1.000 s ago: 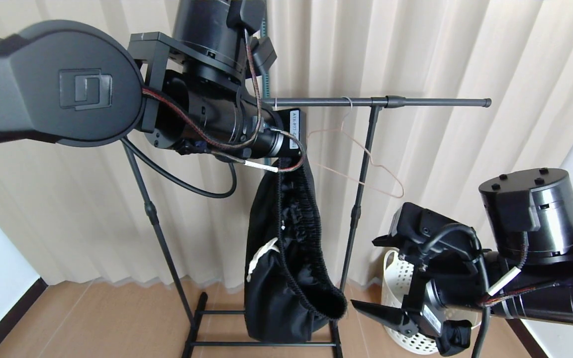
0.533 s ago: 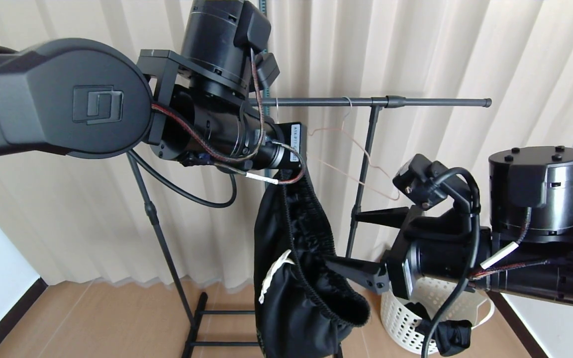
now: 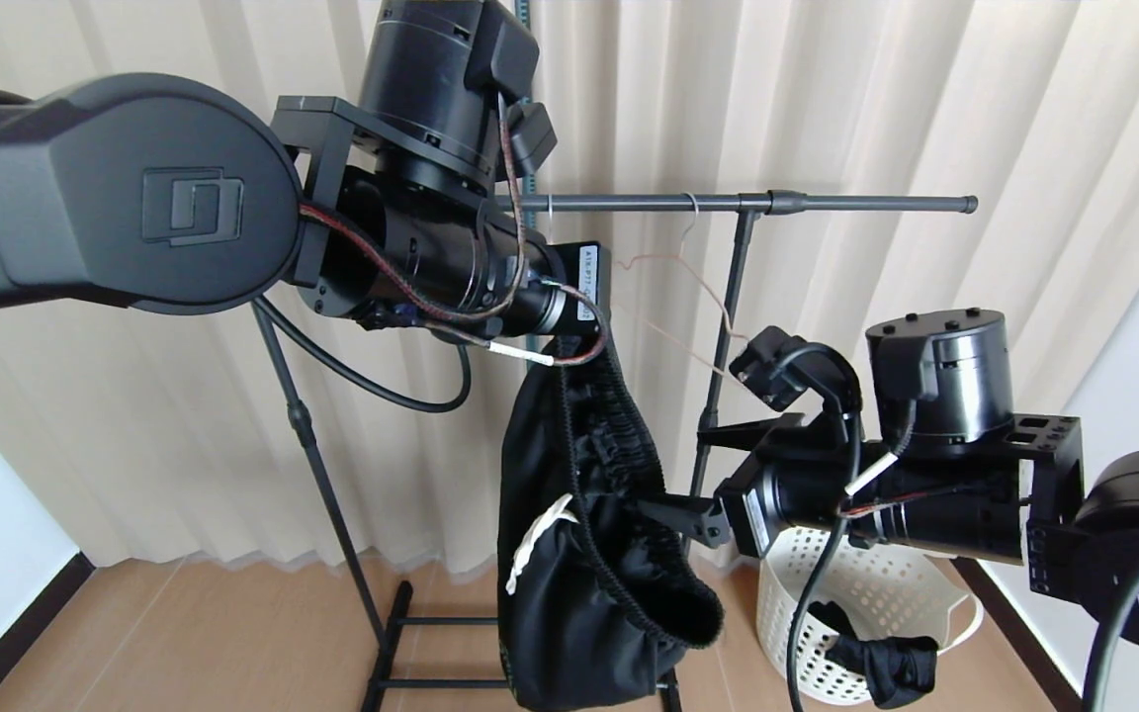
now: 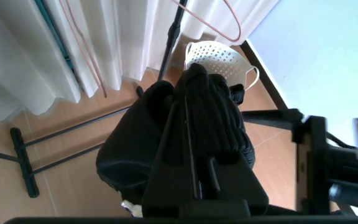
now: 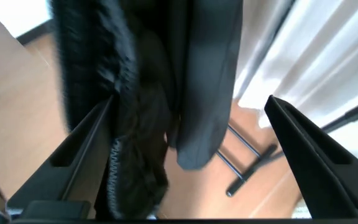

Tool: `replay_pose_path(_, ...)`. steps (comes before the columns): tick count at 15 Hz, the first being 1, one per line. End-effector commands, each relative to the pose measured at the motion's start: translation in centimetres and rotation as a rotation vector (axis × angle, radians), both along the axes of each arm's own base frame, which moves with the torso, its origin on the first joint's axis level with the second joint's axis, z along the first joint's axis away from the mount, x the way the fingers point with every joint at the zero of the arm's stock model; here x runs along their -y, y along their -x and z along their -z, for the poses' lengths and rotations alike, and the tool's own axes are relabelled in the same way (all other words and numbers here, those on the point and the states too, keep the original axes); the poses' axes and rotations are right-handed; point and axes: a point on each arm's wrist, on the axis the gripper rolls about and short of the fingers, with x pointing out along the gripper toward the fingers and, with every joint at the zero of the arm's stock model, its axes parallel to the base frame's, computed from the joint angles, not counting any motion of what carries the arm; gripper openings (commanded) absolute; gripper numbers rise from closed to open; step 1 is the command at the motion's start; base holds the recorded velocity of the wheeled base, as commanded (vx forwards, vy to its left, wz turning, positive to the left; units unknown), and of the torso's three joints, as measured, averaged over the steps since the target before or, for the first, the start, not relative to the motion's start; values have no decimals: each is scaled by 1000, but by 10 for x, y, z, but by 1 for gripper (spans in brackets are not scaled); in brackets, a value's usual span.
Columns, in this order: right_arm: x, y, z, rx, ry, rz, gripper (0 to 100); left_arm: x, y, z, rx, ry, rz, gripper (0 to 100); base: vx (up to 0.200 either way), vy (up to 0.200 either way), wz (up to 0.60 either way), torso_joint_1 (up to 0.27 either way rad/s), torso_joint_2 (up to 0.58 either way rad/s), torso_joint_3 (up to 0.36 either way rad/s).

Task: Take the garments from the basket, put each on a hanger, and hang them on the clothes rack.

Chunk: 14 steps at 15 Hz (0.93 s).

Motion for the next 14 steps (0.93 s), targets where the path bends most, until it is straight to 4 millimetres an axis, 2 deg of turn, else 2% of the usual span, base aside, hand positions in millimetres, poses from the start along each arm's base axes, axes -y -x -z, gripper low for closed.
replay_pose_path(1, 1, -9, 12, -14, 43, 2, 100, 0, 0, -1, 3, 2, 0, 0, 0, 0, 0, 0, 0, 0)
replay_pose_path(5, -2, -14, 30, -26, 109, -28, 100, 0, 0, -2, 4, 4, -1, 0, 0, 0, 0, 0, 0, 0)
replay_pose_path(8, -3, -15, 33, -32, 111, -28, 100, -2, 2, 1, -4, -3, -1, 0, 0, 0, 0, 0, 0, 0)
replay_pose_path(9, -3, -17, 32, -30, 106, -26, 0, -2, 2, 1, -6, -4, -1, 0, 0, 0, 0, 0, 0, 0)
replay_pose_path(13, 3, -22, 29, -20, 99, 2, 0, -2, 2, 2, -8, -3, 0, 0, 0, 0, 0, 0, 0, 0)
replay_pose_path(14, 19, -28, 15, 18, 77, 55, 0, -4, 4, 7, -27, -19, -2, 0, 0, 0, 0, 0, 0, 0)
